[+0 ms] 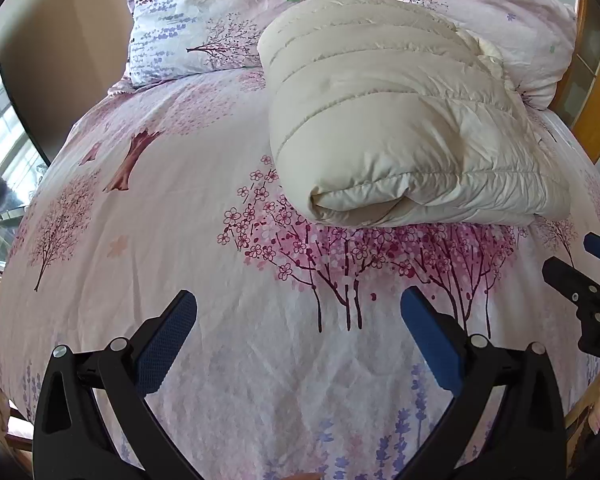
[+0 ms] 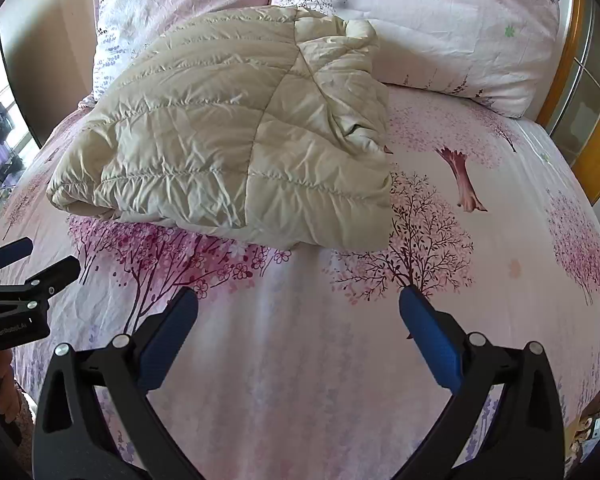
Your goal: Fold large clothes
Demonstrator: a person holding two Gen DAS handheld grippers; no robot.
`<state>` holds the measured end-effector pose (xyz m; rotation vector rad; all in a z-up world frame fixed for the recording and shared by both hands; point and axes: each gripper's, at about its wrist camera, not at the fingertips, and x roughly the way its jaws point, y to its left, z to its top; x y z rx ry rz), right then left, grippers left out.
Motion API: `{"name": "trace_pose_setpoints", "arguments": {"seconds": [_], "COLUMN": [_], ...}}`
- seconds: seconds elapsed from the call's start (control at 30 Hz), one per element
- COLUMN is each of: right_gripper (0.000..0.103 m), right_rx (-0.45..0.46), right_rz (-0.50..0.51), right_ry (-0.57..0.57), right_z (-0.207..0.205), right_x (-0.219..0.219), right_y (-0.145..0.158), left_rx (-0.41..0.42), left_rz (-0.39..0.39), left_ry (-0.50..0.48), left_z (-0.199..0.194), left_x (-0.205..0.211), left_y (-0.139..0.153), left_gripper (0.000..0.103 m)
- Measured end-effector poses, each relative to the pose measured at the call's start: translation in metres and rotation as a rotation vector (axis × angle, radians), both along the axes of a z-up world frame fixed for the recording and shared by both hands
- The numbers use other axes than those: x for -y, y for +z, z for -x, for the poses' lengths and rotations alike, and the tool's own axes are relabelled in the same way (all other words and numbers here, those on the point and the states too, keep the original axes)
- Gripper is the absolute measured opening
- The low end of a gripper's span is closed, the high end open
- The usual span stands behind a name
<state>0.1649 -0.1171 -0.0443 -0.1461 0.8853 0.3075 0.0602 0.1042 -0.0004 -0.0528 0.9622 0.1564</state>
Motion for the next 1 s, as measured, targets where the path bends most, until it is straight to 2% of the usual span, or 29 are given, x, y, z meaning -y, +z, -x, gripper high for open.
{"name": "trace_pose_setpoints", "arguments": {"seconds": [1.0], "right_gripper": [0.101], "right_rx": [-0.012], "right_rz": [-0.002], "right_ry": [0.001], "right_z": [-0.0010], "right_x": [-0.0026], "right_y": [-0.0047], "left_rx": [-0.006], "left_rz": [-0.003], "left_ry": [-0.003], "left_z": [-0.0024], "left_x": [0.0047], "left_y": [-0.0037], "left_gripper": [0.102]}}
